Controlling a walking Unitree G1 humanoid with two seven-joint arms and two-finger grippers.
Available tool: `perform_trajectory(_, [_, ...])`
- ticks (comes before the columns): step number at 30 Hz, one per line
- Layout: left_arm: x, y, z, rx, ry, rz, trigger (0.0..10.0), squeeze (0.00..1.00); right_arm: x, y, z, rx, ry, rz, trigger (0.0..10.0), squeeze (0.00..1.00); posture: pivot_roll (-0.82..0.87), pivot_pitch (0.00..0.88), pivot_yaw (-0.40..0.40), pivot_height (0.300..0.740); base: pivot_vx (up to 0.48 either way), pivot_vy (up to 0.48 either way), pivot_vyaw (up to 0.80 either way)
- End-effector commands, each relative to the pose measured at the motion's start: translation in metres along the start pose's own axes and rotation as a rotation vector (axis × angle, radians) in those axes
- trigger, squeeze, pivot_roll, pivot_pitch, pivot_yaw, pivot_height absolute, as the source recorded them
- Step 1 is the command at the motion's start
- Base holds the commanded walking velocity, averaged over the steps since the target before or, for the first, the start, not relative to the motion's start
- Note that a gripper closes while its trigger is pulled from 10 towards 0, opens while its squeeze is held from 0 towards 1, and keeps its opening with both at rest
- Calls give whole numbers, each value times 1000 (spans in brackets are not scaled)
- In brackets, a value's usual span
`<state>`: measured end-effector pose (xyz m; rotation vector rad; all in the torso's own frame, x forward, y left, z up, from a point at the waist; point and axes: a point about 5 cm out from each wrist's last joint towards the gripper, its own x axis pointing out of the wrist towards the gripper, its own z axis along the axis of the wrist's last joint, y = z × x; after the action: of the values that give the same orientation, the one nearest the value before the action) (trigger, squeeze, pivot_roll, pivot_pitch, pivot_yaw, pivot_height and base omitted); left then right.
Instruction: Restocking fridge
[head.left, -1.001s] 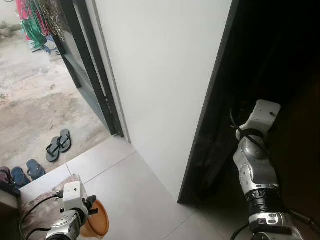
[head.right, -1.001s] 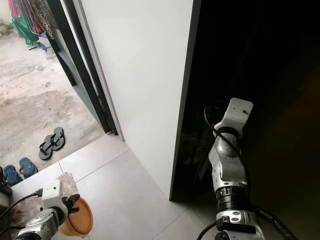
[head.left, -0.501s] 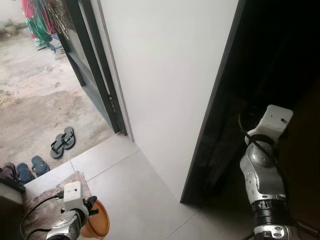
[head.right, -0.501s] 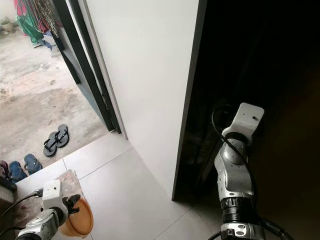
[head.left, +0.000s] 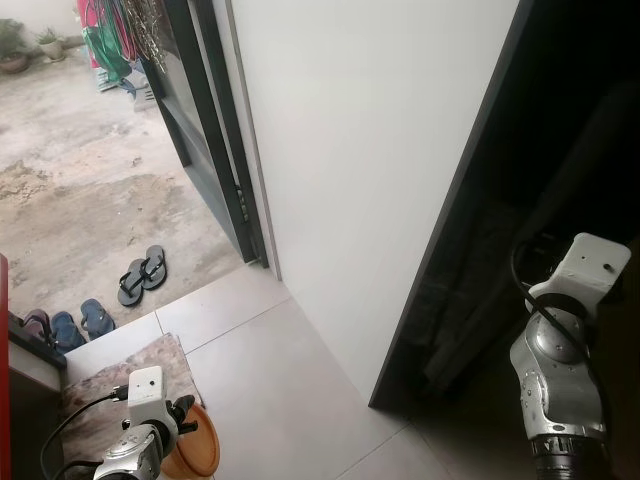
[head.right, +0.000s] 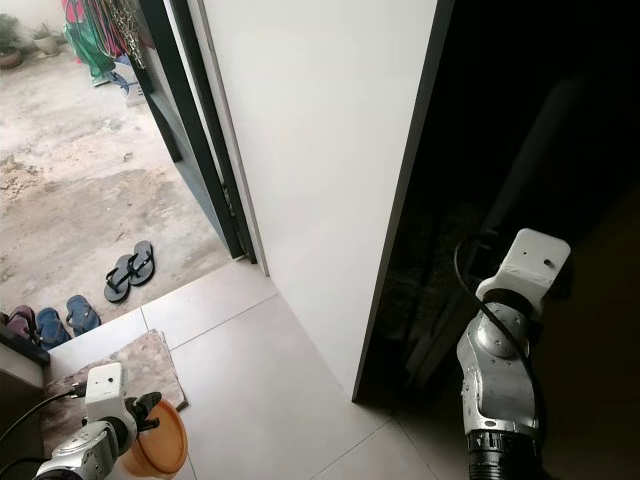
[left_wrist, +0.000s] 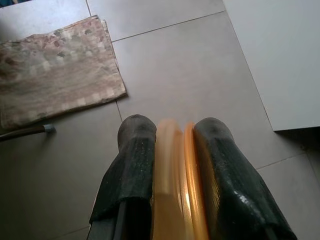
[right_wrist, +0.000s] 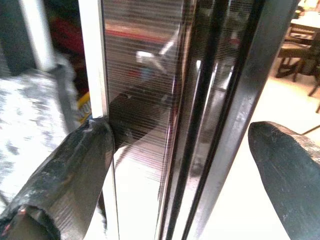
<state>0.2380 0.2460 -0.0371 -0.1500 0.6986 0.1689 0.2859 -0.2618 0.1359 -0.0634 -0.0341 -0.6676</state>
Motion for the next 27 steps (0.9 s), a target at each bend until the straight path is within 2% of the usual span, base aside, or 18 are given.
perform_trajectory(1, [-3, 4, -10, 9, 33, 11, 10000, 0, 4, -41, -16, -11, 83, -181, 10000, 0, -39, 100, 40, 740, 0, 0, 0])
perform_trajectory(3, [-3, 6, -11, 6, 38, 20, 10000, 0, 1, -52, -27, -2, 129, -208, 10000, 0, -39, 99, 39, 740, 0, 0, 0])
perform_trajectory(4, [-3, 6, -11, 6, 38, 20, 10000, 0, 1, -52, -27, -2, 129, -208, 10000, 0, -39, 99, 39, 740, 0, 0, 0])
perform_trajectory(6, [-4, 7, -12, 7, 42, 22, 10000, 0, -4, -66, -41, 7, 184, -254, 10000, 0, -37, 96, 38, 740, 0, 0, 0])
perform_trajectory(10, [-4, 7, -13, 6, 46, 23, 10000, 0, -9, -77, -54, 15, 233, -292, 10000, 0, -38, 92, 38, 740, 0, 0, 0])
perform_trajectory(11, [-5, 8, -16, 7, 53, 23, 10000, 0, -14, -81, -67, 16, 286, -297, 10000, 0, -45, 86, 38, 740, 0, 0, 0])
perform_trajectory(16, [-5, 7, -19, 8, 64, 22, 10000, 0, -22, -78, -91, 3, 369, -224, 10000, 0, -45, 76, 38, 740, 0, 0, 0])
perform_trajectory(17, [-6, 7, -20, 8, 67, 23, 10000, 0, -26, -74, -103, -8, 418, -172, 10000, 0, -45, 76, 38, 740, 0, 0, 0])
perform_trajectory(18, [-6, 7, -20, 8, 67, 23, 10000, 0, -26, -74, -103, -8, 418, -172, 10000, 0, -45, 76, 38, 740, 0, 0, 0])
perform_trajectory(20, [-6, 7, -22, 8, 73, 20, 10000, 0, -37, -70, -129, -35, 528, -98, 10000, 0, -44, 72, 38, 740, 0, 0, 0])
perform_trajectory(23, [-6, 7, -23, 7, 76, 22, 10000, 0, -43, -71, -139, -52, 560, -87, 10000, 0, -42, 80, 38, 740, 0, 0, 0])
perform_trajectory(27, [-9, 15, -29, 0, 96, 39, 10000, 0, -64, -69, -169, -95, 695, 3, 10000, 0, -43, 83, 38, 740, 0, 0, 0])
